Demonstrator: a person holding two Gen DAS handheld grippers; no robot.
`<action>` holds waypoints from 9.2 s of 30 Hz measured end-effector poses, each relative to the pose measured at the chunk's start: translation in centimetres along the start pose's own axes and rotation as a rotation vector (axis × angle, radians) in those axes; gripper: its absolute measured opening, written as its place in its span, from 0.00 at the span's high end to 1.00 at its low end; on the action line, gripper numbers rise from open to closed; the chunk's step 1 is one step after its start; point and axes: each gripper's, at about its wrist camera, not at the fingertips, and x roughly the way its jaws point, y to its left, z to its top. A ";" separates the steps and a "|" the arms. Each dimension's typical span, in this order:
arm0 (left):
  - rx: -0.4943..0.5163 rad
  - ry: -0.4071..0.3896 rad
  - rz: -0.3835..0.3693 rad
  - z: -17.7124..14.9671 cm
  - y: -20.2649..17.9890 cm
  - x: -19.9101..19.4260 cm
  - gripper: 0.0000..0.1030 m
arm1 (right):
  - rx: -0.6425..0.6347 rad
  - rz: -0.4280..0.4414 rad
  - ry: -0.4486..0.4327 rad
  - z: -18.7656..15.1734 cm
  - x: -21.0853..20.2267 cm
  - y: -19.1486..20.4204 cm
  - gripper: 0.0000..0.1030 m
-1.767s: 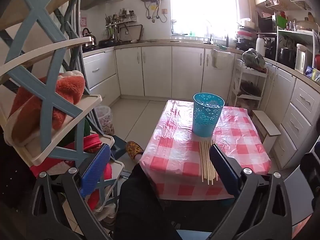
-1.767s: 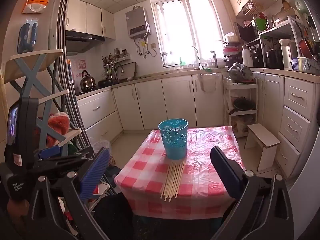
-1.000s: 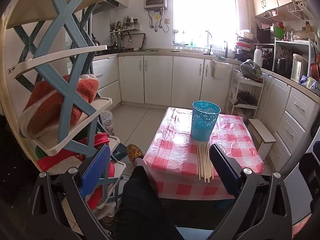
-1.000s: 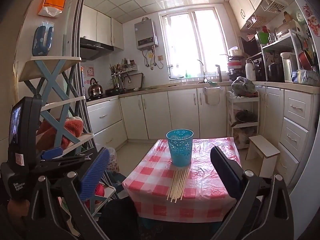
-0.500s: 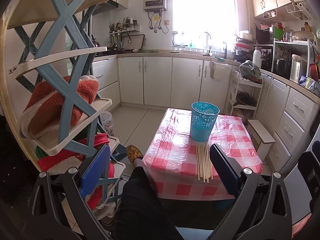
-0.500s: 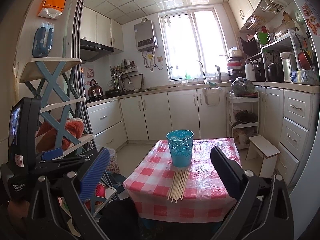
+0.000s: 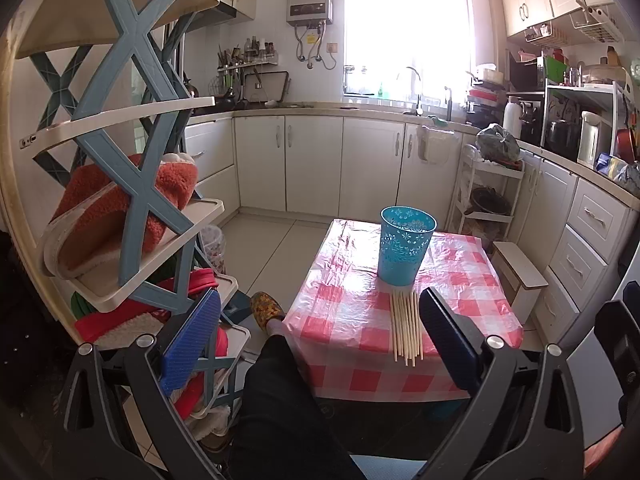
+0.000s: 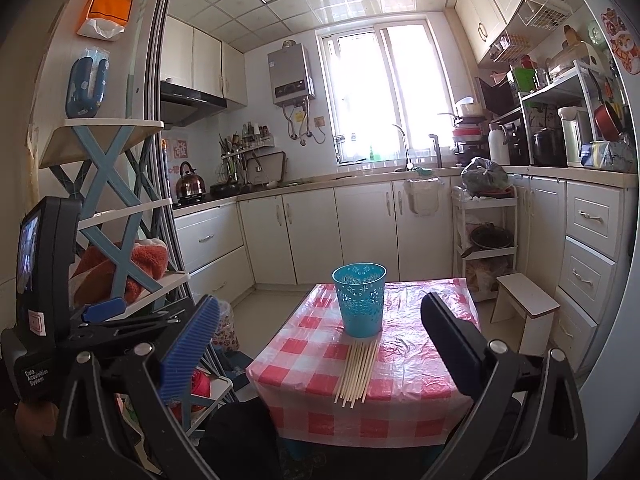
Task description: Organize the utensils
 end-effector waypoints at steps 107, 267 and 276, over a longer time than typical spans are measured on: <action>0.100 0.683 -0.079 -8.1 -11.8 42.2 0.17 | -0.030 0.037 0.739 -14.6 39.4 -15.7 0.88; -0.141 0.414 -0.208 -6.9 -2.3 32.9 0.26 | 0.125 -0.001 0.688 -14.1 40.3 -12.2 0.81; -0.132 0.435 -0.210 -7.4 -2.6 33.2 0.26 | 0.072 -0.031 0.692 -15.4 40.5 -11.8 0.81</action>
